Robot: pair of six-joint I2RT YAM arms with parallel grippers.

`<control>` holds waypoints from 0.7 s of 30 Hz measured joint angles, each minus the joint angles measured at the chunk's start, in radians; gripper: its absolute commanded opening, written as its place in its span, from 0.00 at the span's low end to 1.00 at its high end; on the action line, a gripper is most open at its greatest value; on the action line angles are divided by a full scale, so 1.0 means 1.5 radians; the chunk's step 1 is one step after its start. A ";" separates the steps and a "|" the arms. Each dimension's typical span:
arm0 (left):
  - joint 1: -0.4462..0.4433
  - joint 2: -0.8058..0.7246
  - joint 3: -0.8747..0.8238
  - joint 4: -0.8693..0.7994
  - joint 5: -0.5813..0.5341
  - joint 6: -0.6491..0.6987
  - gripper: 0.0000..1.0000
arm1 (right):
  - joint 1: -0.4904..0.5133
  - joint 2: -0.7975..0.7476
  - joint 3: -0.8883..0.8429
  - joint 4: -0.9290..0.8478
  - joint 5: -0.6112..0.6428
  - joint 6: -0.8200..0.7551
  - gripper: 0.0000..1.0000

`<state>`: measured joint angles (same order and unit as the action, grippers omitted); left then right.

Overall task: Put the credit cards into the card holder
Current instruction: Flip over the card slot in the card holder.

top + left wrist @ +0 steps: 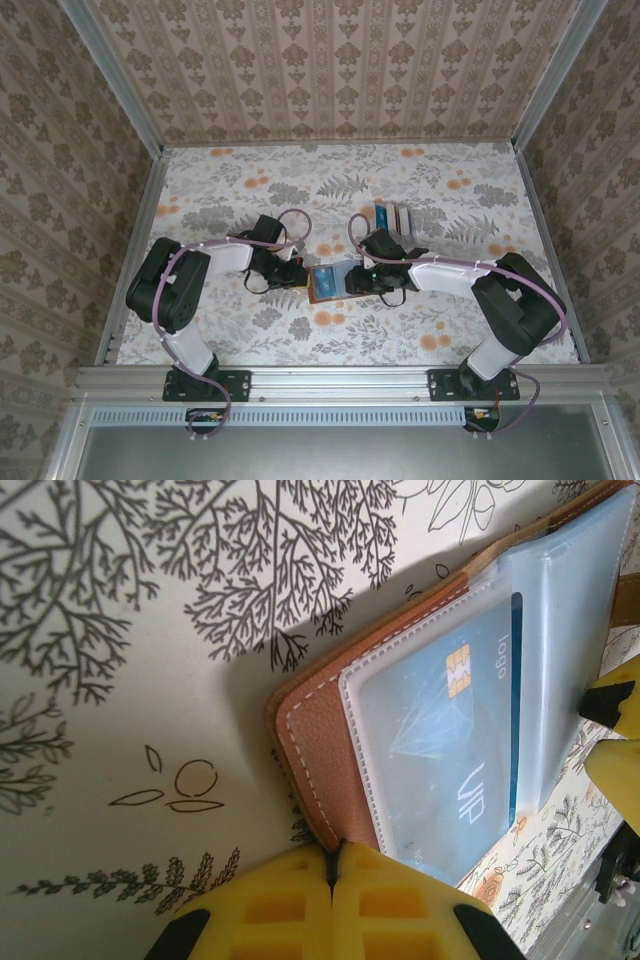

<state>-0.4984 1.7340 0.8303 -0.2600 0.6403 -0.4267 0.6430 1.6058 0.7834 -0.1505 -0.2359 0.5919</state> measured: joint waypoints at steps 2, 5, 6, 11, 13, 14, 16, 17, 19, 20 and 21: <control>0.000 -0.001 -0.003 0.004 0.000 0.000 0.00 | 0.002 0.002 0.000 0.006 -0.003 0.000 0.42; 0.000 -0.004 -0.007 0.010 0.000 -0.003 0.00 | 0.005 0.005 0.000 0.015 -0.008 -0.001 0.43; 0.000 -0.004 -0.007 0.010 0.000 -0.003 0.00 | 0.006 0.007 0.000 0.020 -0.012 0.000 0.43; 0.000 -0.004 -0.008 0.014 0.000 -0.007 0.00 | 0.007 0.029 0.004 0.064 -0.049 0.009 0.43; 0.000 -0.004 -0.008 0.014 0.000 -0.007 0.00 | 0.008 0.033 0.004 0.081 -0.061 0.015 0.43; 0.000 -0.004 -0.008 0.014 0.000 -0.009 0.00 | 0.008 0.035 0.004 0.092 -0.066 0.019 0.43; 0.000 -0.004 -0.010 0.017 0.002 -0.012 0.00 | 0.010 0.040 0.004 0.116 -0.083 0.027 0.43; 0.000 -0.004 -0.011 0.019 0.003 -0.015 0.00 | 0.011 0.044 0.004 0.131 -0.094 0.030 0.43; 0.000 -0.004 -0.011 0.020 0.005 -0.018 0.00 | 0.011 0.059 0.008 0.157 -0.123 0.039 0.43; -0.001 -0.004 -0.011 0.021 0.007 -0.020 0.00 | 0.011 0.067 0.012 0.170 -0.138 0.045 0.42; -0.001 -0.004 -0.011 0.022 0.007 -0.021 0.00 | 0.011 0.077 0.018 0.185 -0.155 0.050 0.42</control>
<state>-0.4999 1.7275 0.8139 -0.2264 0.6506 -0.4580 0.6601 1.7218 0.8104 0.1268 -0.4686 0.6670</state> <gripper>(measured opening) 0.044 0.424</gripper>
